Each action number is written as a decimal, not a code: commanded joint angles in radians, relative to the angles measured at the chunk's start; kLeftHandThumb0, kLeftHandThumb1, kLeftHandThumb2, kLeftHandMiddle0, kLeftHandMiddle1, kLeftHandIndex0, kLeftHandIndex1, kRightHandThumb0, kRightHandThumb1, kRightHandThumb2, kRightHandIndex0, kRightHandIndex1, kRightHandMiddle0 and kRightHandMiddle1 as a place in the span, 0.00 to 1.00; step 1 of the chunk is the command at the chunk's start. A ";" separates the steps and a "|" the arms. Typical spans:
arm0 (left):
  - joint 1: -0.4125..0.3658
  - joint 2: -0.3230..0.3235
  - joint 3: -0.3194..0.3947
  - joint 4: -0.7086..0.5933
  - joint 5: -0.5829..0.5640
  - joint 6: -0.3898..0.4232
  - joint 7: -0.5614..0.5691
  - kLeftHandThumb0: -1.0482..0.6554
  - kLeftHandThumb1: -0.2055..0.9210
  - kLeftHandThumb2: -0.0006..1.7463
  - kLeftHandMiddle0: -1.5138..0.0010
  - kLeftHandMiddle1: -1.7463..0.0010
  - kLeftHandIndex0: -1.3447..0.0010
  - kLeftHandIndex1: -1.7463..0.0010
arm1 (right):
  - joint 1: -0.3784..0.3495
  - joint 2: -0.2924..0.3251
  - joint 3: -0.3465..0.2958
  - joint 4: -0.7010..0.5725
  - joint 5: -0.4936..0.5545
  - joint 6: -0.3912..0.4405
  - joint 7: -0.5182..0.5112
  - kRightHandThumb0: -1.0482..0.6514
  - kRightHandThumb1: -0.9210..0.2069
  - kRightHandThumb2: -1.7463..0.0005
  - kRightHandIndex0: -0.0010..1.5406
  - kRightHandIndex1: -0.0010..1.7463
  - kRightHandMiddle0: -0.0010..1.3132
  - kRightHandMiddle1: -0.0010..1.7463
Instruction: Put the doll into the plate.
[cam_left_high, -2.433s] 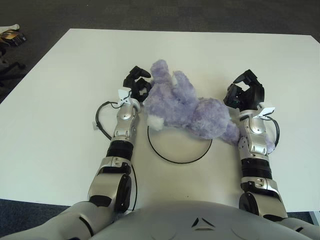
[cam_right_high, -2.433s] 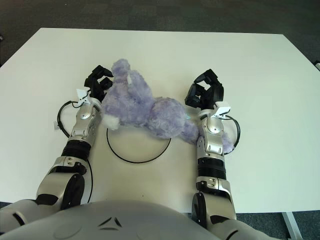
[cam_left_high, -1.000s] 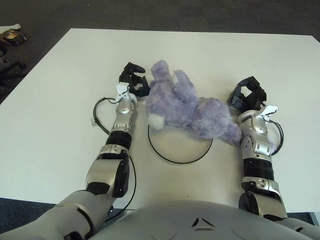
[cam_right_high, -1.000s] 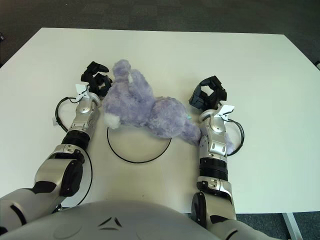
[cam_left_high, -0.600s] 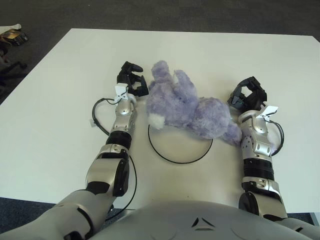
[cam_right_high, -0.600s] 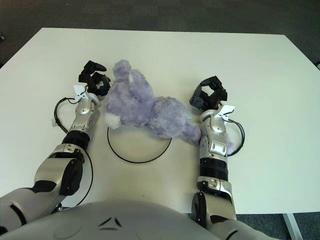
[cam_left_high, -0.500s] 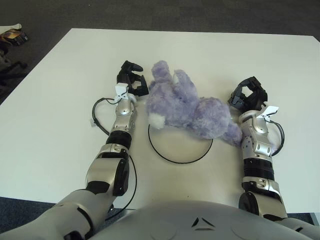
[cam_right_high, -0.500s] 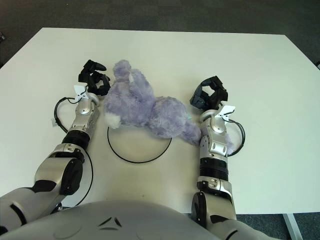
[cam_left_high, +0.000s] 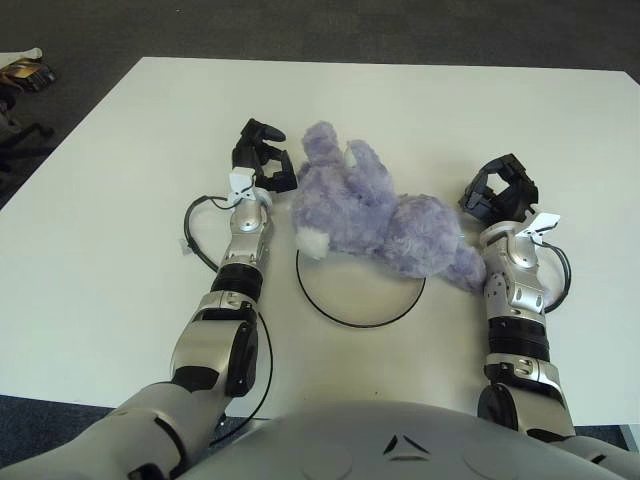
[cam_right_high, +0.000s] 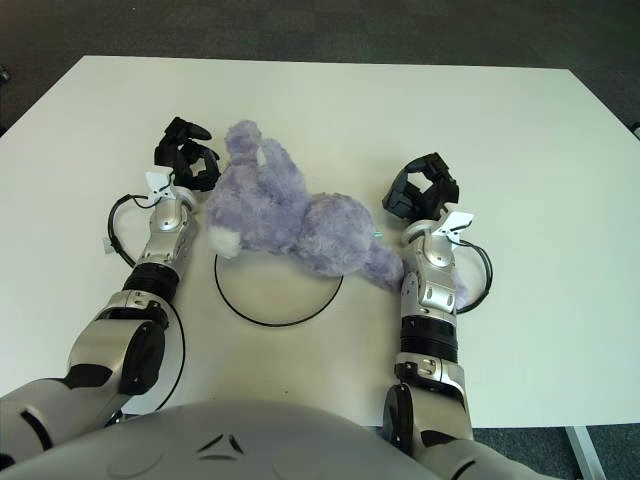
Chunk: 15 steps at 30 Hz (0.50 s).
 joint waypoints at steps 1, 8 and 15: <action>0.100 -0.010 -0.013 -0.013 0.023 -0.009 0.016 0.61 0.32 0.87 0.59 0.00 0.55 0.00 | 0.044 0.016 -0.011 0.001 0.015 0.008 -0.013 0.30 0.64 0.16 0.86 1.00 0.55 1.00; 0.157 -0.016 -0.025 -0.103 0.031 0.018 0.021 0.61 0.31 0.87 0.59 0.00 0.54 0.00 | 0.057 0.020 -0.009 -0.061 0.025 0.048 -0.030 0.30 0.64 0.16 0.85 1.00 0.55 1.00; 0.204 -0.026 -0.033 -0.209 0.015 0.053 0.003 0.61 0.27 0.90 0.56 0.00 0.51 0.00 | 0.083 0.015 0.005 -0.129 0.018 0.080 -0.027 0.30 0.64 0.16 0.84 1.00 0.55 1.00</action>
